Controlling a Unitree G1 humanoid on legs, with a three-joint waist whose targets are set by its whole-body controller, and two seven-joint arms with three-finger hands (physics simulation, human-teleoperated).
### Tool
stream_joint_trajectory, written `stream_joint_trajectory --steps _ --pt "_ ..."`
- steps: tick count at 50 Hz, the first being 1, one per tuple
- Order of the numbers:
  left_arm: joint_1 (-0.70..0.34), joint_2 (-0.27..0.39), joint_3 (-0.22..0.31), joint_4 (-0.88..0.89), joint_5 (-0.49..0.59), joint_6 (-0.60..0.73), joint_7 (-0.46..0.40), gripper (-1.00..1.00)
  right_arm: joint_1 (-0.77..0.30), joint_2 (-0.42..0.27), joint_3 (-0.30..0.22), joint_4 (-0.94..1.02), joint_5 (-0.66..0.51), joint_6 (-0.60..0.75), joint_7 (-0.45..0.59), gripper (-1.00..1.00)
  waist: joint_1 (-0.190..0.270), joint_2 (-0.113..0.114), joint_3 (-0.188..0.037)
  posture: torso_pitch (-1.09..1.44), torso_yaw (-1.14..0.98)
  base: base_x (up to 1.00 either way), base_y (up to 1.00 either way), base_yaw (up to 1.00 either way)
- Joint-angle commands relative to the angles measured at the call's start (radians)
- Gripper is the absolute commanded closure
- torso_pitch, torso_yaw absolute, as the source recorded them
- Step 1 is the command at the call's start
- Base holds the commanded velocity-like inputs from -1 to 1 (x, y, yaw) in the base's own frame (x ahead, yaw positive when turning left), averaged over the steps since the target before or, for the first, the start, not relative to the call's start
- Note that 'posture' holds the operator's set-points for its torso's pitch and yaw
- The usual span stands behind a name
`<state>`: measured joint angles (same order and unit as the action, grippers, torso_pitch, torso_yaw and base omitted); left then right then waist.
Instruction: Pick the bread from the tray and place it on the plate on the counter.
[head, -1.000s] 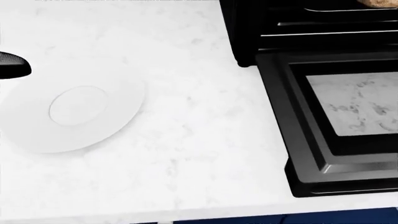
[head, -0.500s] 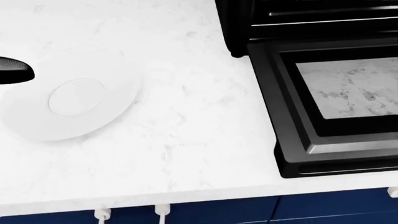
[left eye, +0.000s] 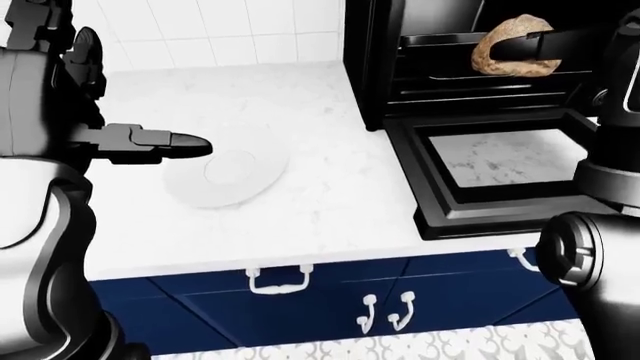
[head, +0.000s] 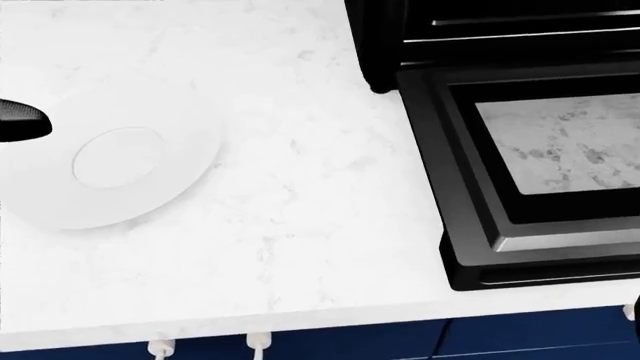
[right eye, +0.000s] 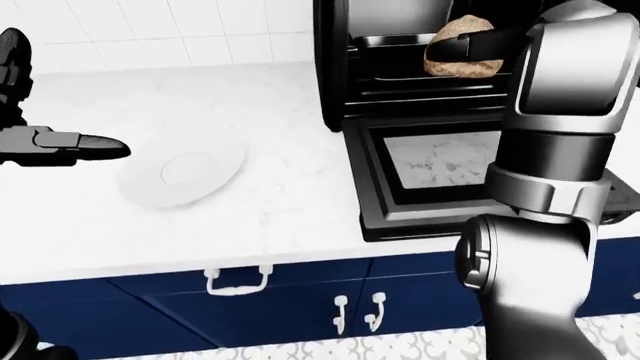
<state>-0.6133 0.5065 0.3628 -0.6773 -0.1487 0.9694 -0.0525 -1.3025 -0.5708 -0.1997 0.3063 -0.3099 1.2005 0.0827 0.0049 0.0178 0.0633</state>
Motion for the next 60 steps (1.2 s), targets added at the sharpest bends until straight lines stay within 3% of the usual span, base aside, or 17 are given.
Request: stream_joint_trajectory --steps 1,14,40,50,51,52,55,58,60 --pt "-0.023 0.014 0.012 -0.020 0.006 -0.029 0.006 -1.00 -0.029 -0.010 -0.002 -0.017 0.011 -0.049 -0.024 -1.00 -0.001 -0.002 -0.028 0.00 0.00 0.00 0.00 0.00" --pt "-0.031 0.018 0.007 -0.016 0.010 -0.025 0.004 -1.00 -0.026 0.000 0.002 0.077 0.073 -0.130 -0.090 -1.00 0.000 -0.003 -0.031 0.00 0.00 0.00 0.00 0.00" --pt "-0.019 0.014 0.011 -0.020 0.013 -0.029 0.002 -1.00 -0.026 0.014 0.018 0.151 0.110 -0.197 -0.107 -0.96 0.000 -0.004 -0.030 0.00 0.00 0.00 0.00 0.00" --pt "-0.030 0.020 0.010 -0.012 0.013 -0.028 0.000 -1.00 -0.019 0.011 0.022 0.128 0.109 -0.186 -0.081 -0.32 0.000 -0.005 -0.030 0.00 0.00 0.00 0.00 0.00" --pt "-0.031 0.020 0.011 -0.013 0.013 -0.026 0.000 -1.00 -0.022 0.010 0.022 0.126 0.108 -0.183 -0.079 -0.05 0.001 -0.005 -0.030 0.00 0.00 0.00 0.00 0.00" --pt "-0.030 0.020 0.010 -0.014 0.013 -0.026 0.000 -1.00 -0.024 0.010 0.020 0.125 0.108 -0.181 -0.078 0.08 0.001 -0.005 -0.031 0.00 0.00 0.00 0.00 0.00" --pt "-0.033 0.022 0.012 -0.018 0.013 -0.021 0.000 -1.00 -0.020 0.008 0.019 0.119 0.106 -0.181 -0.076 0.30 0.000 -0.005 -0.030 0.00 0.00 0.00 0.00 0.00" --pt "-0.042 0.028 0.013 -0.016 0.012 -0.015 0.000 -1.00 -0.025 0.003 0.020 0.111 0.103 -0.173 -0.068 0.82 0.000 -0.005 -0.030 0.00 0.00 0.00 0.00 0.00" --pt "-0.041 0.027 0.011 -0.015 0.012 -0.017 0.001 -1.00 -0.028 0.001 0.020 0.107 0.100 -0.172 -0.066 1.00 0.001 -0.005 -0.030 0.00 0.00 0.00 0.00 0.00"
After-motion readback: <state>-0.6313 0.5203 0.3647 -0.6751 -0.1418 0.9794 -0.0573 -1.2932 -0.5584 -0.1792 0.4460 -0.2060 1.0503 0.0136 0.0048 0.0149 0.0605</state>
